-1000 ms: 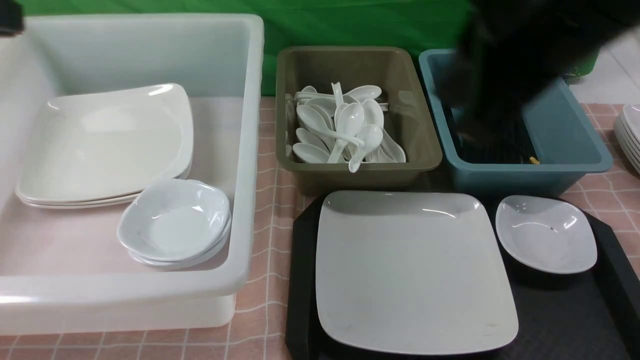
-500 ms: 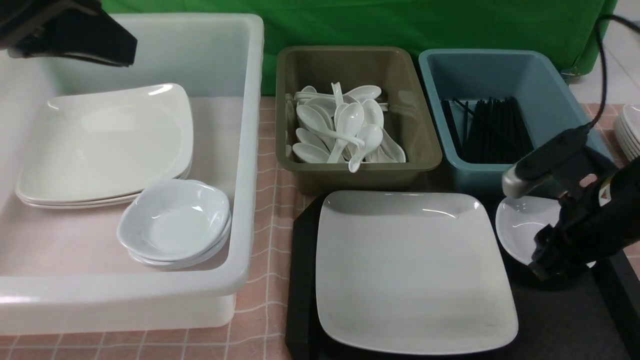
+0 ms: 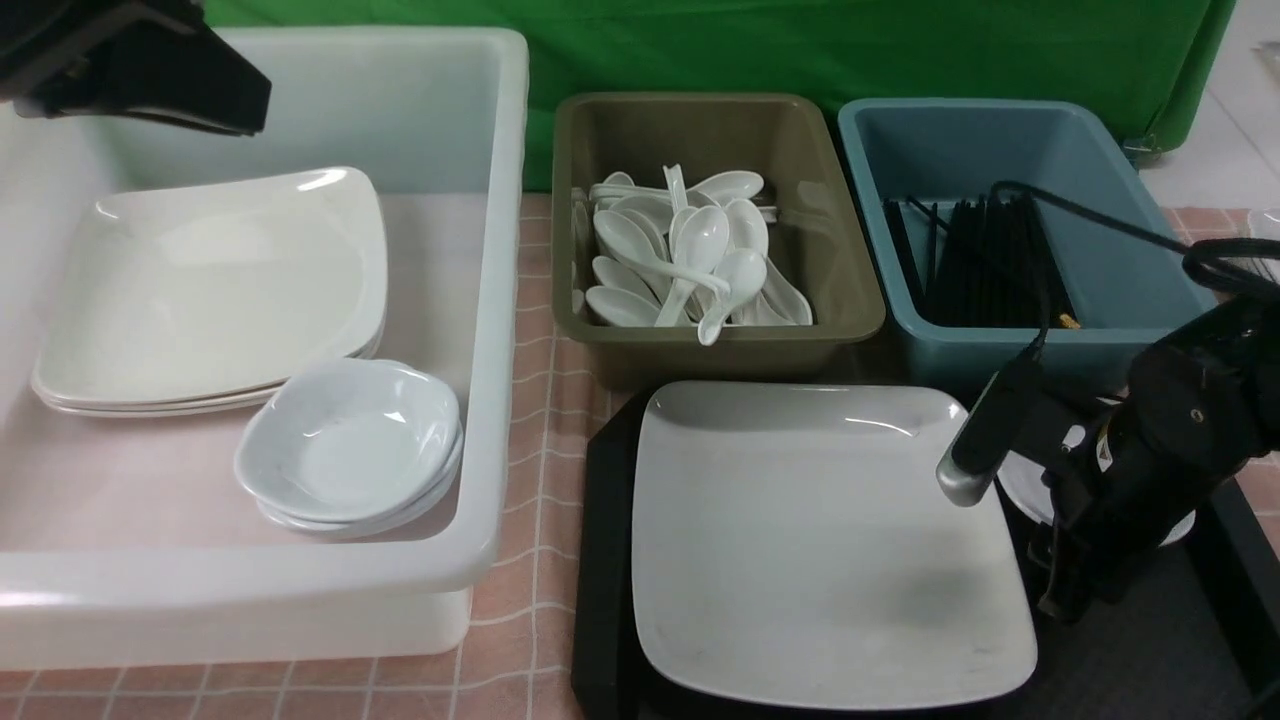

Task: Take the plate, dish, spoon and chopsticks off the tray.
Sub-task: Use the right arm to grab a small plate from the dinner plate, then use the right arm to put the small plate into the large storage box on the left

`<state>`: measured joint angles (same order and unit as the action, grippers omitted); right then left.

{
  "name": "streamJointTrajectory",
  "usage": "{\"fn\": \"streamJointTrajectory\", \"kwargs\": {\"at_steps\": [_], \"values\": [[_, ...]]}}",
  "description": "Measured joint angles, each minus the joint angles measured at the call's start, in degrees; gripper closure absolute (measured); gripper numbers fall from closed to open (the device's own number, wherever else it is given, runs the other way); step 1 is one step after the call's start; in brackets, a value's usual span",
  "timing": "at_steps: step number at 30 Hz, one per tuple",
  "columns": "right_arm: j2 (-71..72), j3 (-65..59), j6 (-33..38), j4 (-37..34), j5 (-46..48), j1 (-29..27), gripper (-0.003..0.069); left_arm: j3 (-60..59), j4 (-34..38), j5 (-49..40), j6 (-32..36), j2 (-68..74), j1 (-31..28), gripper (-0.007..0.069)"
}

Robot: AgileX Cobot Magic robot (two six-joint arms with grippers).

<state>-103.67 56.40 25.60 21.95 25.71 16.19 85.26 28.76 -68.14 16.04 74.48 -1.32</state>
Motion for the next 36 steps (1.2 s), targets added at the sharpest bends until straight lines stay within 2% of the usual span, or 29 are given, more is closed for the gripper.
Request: {"fn": "streamJointTrajectory", "kwargs": {"at_steps": [3, 4, 5, 11, 16, 18, 20, 21, 23, 25, 27, 29, 30, 33, 36], "values": [[-0.1, 0.0, 0.0, 0.9, -1.0, 0.0, 0.0356, 0.0, 0.0, 0.0, -0.1, 0.0, 0.0, 0.0606], [-0.1, 0.0, 0.0, 0.9, -1.0, 0.0, 0.0378, 0.0, 0.0, 0.0, -0.1, 0.0, 0.0, 0.0606], [0.2, 0.0, 0.2, 1.4, -1.1, 0.0, 0.046, 0.0, 0.0, -0.1, -0.1, 0.0, 0.0, 0.0606], [4.8, 2.3, -0.3, 2.0, 3.5, 1.4, 0.0587, 0.0, 0.0, -0.1, -0.1, 0.0, 0.0, 0.0606], [10.8, 7.0, -4.7, 0.2, 16.6, 3.9, 0.0586, 0.0, 0.0, -0.1, -0.2, 0.0, 0.0, 0.0606], [12.5, 8.7, -5.3, -0.7, 19.1, 4.7, 0.0586, 0.0, -0.1, -0.1, -0.2, 0.0, 0.0, 0.0606], [15.8, 12.7, -5.6, -4.1, 22.5, 6.7, 0.0586, 0.0, -0.5, 0.2, -0.2, 0.0, 0.0, 0.0606], [18.1, 16.2, -5.0, -8.5, 23.2, 8.9, 0.0586, 0.0, -1.1, 0.8, -0.2, 0.0, 0.0, 0.0606], [19.7, 20.1, -1.8, -14.2, 22.1, 12.4, 0.0586, 0.0, -2.8, 1.7, -0.2, 0.0, 0.0, 0.0606], [19.8, 24.4, 4.9, -24.3, 18.5, 16.7, 0.0586, 0.0, -5.6, 2.8, -0.2, 0.0, -0.9, 0.0606], [19.1, 26.4, 8.7, -29.0, 16.6, 19.6, 0.0586, 0.0, -6.0, 3.2, -1.0, 0.0, -2.1, 0.0606], [15.4, 30.3, 14.0, -34.6, 12.3, 26.3, 0.0586, 0.0, -3.3, 3.4, -1.6, 0.0, -7.4, 0.0606], [14.6, 30.6, 14.2, -35.1, 11.5, 27.3, 0.0586, 0.0, -2.9, 3.5, -1.6, 0.0, -8.4, 0.0606], [5.3, 36.1, 16.3, -36.4, 4.3, 33.8, 0.0586, 0.0, 5.4, 3.0, -0.2, 0.0, -16.4, 0.0606], [-2.5, 40.9, 16.9, -36.6, 2.1, 36.3, 0.0586, 0.0, 8.5, 1.8, 0.5, 0.0, -20.0, 0.0606]]}}
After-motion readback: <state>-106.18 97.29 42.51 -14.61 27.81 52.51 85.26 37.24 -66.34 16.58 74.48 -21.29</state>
